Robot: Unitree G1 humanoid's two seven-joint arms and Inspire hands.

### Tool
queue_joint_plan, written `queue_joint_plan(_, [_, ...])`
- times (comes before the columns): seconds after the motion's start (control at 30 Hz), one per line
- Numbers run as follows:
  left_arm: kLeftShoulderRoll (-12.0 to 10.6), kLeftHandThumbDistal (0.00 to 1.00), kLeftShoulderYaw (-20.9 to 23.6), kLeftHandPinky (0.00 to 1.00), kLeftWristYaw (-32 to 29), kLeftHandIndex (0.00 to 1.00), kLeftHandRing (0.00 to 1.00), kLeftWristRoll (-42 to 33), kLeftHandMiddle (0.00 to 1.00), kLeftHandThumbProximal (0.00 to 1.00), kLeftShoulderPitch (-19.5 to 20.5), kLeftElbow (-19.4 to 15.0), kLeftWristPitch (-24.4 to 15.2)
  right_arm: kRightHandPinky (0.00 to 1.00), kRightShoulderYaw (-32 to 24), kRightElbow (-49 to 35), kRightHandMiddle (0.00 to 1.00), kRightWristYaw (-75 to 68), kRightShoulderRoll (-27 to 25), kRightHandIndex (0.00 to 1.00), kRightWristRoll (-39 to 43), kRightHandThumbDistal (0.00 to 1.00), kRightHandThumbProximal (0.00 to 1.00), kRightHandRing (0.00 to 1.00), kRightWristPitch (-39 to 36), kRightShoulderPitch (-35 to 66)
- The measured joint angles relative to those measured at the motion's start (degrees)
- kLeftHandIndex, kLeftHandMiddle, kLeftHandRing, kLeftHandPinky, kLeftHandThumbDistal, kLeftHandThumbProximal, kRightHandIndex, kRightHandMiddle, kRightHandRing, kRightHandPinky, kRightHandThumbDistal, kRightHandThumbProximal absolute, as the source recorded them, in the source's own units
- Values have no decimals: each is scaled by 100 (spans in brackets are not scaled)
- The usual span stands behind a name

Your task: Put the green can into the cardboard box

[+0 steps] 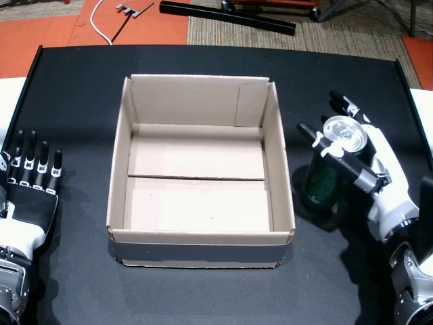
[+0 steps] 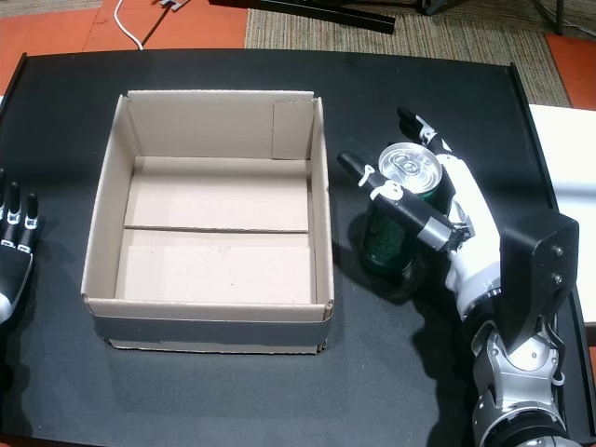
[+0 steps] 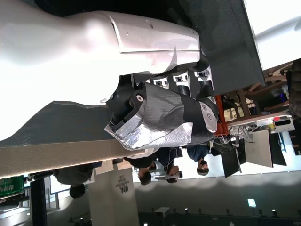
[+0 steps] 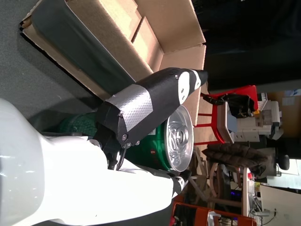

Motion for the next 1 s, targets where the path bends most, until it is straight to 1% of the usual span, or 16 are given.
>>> queue_joint_plan(0.1, [0,2,1,69,0,40,56,0,43,46,-1,0,0,100,-1,7,97,2,-1,99,-2,100,34,95,0,14])
queue_joint_plan(0.23, [0,3,1,69,6,41,54,0,43,46,-3,0,0,100,-3,19,97,12,-2,99,-11,100,33,96,3,19])
queue_joint_plan(0.27, [0,2,1,69,8,41,55,0,44,46,-4,0,0,100,-7,20,96,23,-2,99,-11,100,33,96,5,19])
queue_joint_plan(0.3, [0,3,4,69,12,42,56,0,44,46,-5,0,0,100,-8,21,96,31,-2,99,-11,100,33,96,7,19])
queue_joint_plan(0.37, [0,0,27,73,39,44,56,-1,45,46,-15,0,8,100,-11,23,96,41,-2,99,-10,100,32,96,11,20])
queue_joint_plan(0.4, [0,1,42,73,44,44,57,-4,45,46,-17,0,17,100,-16,23,96,59,-2,99,-10,100,31,96,28,20])
queue_joint_plan(0.5, [0,1,61,70,44,43,56,-8,44,47,-17,0,36,100,-43,26,96,108,-2,98,-5,100,28,97,54,28])
queue_joint_plan(0.6, [1,0,63,69,46,44,55,-8,44,49,-19,0,36,100,-65,26,95,140,-1,97,-3,100,27,96,54,35])
queue_joint_plan(0.67, [1,0,62,70,58,45,55,-8,45,50,-24,0,36,100,-75,27,95,146,0,97,-2,97,25,96,53,44])
queue_joint_plan(0.7, [1,0,62,72,70,45,56,-8,45,51,-29,0,36,99,-80,27,94,149,1,95,-2,96,23,95,53,49])
queue_joint_plan(0.8, [1,1,65,70,99,46,57,-8,46,50,-39,0,35,96,-117,28,90,173,8,91,9,93,17,92,53,55])
queue_joint_plan(0.83, [0,0,65,69,105,46,57,-8,46,50,-42,0,34,94,-152,29,89,184,19,90,19,93,15,91,53,56])
queue_joint_plan(0.9, [0,0,65,71,111,48,57,-8,46,49,-44,0,32,90,-225,29,85,216,44,86,79,89,7,86,57,56])
queue_joint_plan(0.93, [0,0,65,72,111,48,57,-8,46,49,-43,-1,32,88,-264,29,83,217,64,84,132,89,6,84,69,56])
queue_joint_plan(1.0, [0,2,65,69,110,46,55,-8,44,48,-43,-1,32,81,-303,30,75,142,103,77,164,75,4,77,124,56])
